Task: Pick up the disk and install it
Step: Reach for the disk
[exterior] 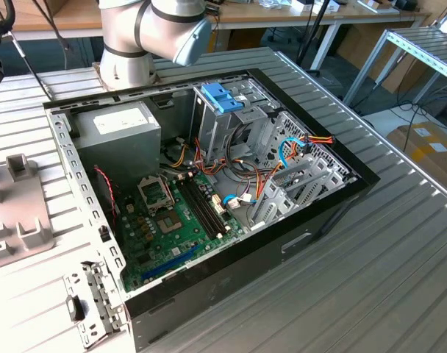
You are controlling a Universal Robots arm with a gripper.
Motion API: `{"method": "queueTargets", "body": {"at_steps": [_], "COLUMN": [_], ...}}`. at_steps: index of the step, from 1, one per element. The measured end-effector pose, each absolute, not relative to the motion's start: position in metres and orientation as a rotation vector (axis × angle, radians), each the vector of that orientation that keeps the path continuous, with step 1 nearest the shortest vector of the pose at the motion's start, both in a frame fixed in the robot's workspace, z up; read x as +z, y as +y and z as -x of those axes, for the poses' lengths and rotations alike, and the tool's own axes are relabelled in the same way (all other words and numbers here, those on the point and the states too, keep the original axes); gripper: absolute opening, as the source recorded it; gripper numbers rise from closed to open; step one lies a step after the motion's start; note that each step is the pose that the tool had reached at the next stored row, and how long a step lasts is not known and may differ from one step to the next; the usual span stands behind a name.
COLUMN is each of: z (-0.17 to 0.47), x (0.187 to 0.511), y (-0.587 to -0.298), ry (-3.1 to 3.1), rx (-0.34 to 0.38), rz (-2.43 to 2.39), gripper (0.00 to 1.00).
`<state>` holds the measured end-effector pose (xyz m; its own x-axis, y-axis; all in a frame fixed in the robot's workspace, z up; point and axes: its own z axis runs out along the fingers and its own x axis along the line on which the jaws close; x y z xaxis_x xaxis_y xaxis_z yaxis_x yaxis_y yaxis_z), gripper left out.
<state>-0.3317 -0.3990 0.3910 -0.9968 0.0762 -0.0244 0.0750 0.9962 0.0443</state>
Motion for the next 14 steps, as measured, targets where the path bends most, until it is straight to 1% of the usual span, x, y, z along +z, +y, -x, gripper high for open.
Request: {"method": "queueTargets", "body": {"at_steps": [14], "z": [0.345], "x": [0.390], "y": [-0.399], "ry": [3.112], "rx": [0.068], "rz": [-0.118], "gripper": [0.11]}}
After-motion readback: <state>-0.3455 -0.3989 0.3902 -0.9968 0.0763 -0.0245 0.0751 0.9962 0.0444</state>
